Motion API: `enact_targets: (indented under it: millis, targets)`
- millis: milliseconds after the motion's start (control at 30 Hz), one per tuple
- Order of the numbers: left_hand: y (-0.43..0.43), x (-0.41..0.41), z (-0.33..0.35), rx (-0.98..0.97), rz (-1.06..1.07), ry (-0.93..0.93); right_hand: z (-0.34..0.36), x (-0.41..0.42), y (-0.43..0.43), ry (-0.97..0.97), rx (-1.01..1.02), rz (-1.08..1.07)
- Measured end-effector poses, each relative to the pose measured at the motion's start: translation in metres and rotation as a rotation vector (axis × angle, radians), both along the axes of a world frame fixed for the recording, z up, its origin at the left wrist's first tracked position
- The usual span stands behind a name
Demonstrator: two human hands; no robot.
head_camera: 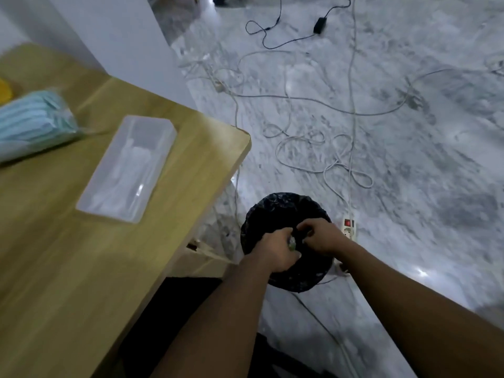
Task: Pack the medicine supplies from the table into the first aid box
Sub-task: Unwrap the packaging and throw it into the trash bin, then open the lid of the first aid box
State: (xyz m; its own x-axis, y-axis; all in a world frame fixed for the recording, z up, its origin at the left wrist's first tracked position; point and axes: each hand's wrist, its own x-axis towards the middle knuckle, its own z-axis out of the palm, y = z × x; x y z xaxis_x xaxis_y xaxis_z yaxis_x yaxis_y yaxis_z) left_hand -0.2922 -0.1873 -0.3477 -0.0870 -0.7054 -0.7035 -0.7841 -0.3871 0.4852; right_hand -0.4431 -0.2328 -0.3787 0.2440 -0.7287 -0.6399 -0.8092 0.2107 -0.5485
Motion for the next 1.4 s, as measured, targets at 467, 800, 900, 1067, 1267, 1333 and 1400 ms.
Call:
enact_targets:
  millis: [467, 800, 900, 1067, 1267, 1333, 1400]
  targets:
    - [-0.002, -0.009, 0.148, -0.329, 0.079, -0.032, 0.175, -0.007, -0.014, -0.111, -0.324, 0.036]
    - [0.089, 0.068, 0.351, -0.798, 0.181, -0.218, 0.377, 0.072, 0.041, -0.299, -0.618, 0.242]
    - [0.129, 0.124, 0.391, -0.867, 0.321, -0.287, 0.418, 0.136, 0.066, -0.358, -0.685, 0.384]
    - [0.214, 0.23, 0.421, -0.892, 0.588, -0.404, 0.452, 0.256, 0.12, -0.448, -0.728, 0.622]
    - [0.334, 0.329, 0.402, -0.953, 0.937, -0.539, 0.445, 0.379, 0.191, -0.554, -0.728, 0.843]
    - [0.369, 0.357, 0.386, -0.993, 1.065, -0.606, 0.431, 0.414, 0.213, -0.596, -0.708, 0.883]
    - [0.396, 0.379, 0.368, -1.024, 1.174, -0.68, 0.413, 0.443, 0.233, -0.641, -0.674, 0.861]
